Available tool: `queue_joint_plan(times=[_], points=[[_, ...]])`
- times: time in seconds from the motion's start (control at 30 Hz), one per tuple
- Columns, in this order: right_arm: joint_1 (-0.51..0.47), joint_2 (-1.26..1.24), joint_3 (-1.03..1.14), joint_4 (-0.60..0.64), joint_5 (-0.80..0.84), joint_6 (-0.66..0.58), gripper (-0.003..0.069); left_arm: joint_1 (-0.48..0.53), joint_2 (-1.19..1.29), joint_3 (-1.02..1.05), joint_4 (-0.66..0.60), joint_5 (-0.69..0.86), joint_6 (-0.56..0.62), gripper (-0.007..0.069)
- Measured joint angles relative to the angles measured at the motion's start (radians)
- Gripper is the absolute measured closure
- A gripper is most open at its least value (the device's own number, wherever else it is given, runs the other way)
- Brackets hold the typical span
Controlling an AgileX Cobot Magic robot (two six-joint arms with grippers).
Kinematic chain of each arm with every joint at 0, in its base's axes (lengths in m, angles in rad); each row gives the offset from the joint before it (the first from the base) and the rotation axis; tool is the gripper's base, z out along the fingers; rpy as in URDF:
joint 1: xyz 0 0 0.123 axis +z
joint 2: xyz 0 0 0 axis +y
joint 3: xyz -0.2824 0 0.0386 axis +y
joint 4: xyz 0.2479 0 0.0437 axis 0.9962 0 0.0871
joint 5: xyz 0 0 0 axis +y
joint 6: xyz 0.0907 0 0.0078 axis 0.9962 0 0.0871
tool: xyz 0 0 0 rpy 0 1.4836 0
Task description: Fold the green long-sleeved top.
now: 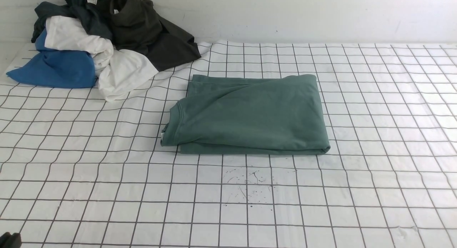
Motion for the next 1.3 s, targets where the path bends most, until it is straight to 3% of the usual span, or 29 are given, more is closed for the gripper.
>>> queue_joint_plan(times=[0.53,1.3], points=[[-0.005,0.000,0.000,0.000,0.000,0.000,0.0673,-0.057,0.000,-0.003,0.000,0.035,-0.008,0.0601],[-0.006,0.000,0.000,0.000,0.000,0.000,0.0673,-0.059,0.000,-0.003,0.000,0.034,-0.008,0.0601]])
